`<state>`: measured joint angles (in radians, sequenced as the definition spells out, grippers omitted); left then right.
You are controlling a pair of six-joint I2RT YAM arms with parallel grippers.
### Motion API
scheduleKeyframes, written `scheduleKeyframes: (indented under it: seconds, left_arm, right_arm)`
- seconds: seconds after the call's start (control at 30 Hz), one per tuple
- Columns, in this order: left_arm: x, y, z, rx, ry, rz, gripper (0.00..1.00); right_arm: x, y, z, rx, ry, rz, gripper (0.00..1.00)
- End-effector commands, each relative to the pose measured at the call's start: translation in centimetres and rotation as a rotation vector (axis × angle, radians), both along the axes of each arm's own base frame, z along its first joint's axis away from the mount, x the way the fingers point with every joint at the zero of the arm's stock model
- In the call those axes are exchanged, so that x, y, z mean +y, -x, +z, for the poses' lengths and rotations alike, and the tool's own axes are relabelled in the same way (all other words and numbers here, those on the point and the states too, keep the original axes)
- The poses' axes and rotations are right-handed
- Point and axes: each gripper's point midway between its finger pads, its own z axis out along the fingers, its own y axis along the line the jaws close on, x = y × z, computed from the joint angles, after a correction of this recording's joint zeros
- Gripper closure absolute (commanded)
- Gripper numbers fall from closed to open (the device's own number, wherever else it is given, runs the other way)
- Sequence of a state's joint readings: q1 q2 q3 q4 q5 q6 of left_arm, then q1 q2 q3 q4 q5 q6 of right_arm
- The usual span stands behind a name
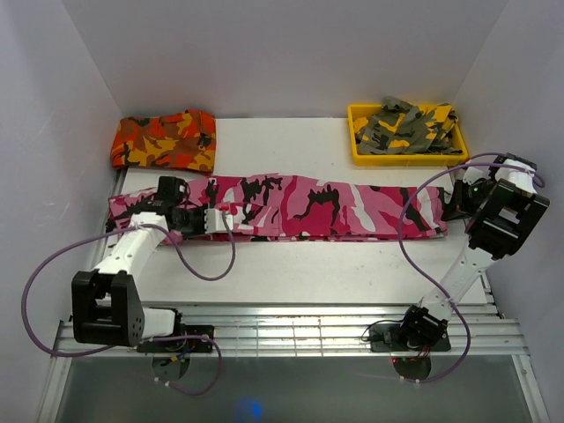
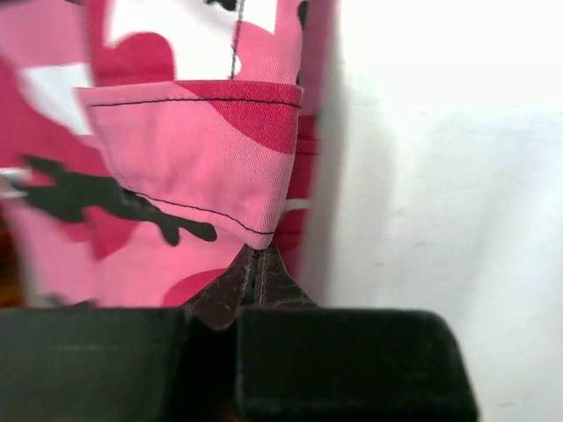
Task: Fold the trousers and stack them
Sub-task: Fold the trousers
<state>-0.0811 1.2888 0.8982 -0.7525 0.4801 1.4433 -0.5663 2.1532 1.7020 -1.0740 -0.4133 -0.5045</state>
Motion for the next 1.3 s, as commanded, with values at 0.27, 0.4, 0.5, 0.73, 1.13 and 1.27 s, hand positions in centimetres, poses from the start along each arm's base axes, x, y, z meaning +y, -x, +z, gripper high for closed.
scheduleKeyframes:
  seconds: [0.27, 0.4, 0.5, 0.73, 1.13, 1.27]
  left_arm:
    - [0.7, 0.2, -2.8, 0.216, 0.16, 0.367, 0.49]
    - [5.1, -2.3, 6.3, 0.179, 0.394, 0.664, 0.47]
    - [11.3, -1.4, 5.5, 0.292, 0.407, 1.021, 0.46]
    - [23.0, 3.5, 0.9, 0.517, 0.516, 1.67, 0.49]
    - [29.0, 2.7, -6.0, 0.518, 0.589, 1.841, 0.45]
    - [29.1, 1.7, -7.6, 0.566, 0.625, 1.852, 0.45]
  right_arm:
    - [-2.9, -1.3, 1.2, -0.059, 0.049, -0.043, 0.92]
    - [-3.3, -1.3, 1.0, -0.054, 0.061, -0.04, 0.92]
    - [-3.4, -1.2, 0.8, -0.049, 0.067, -0.038, 0.92]
    - [-4.4, -1.1, 0.5, -0.027, 0.108, -0.025, 0.92]
    - [-4.8, -0.6, 0.4, -0.003, 0.133, -0.01, 0.92]
    - [-7.1, -0.3, 0.4, 0.021, 0.231, 0.015, 0.92]
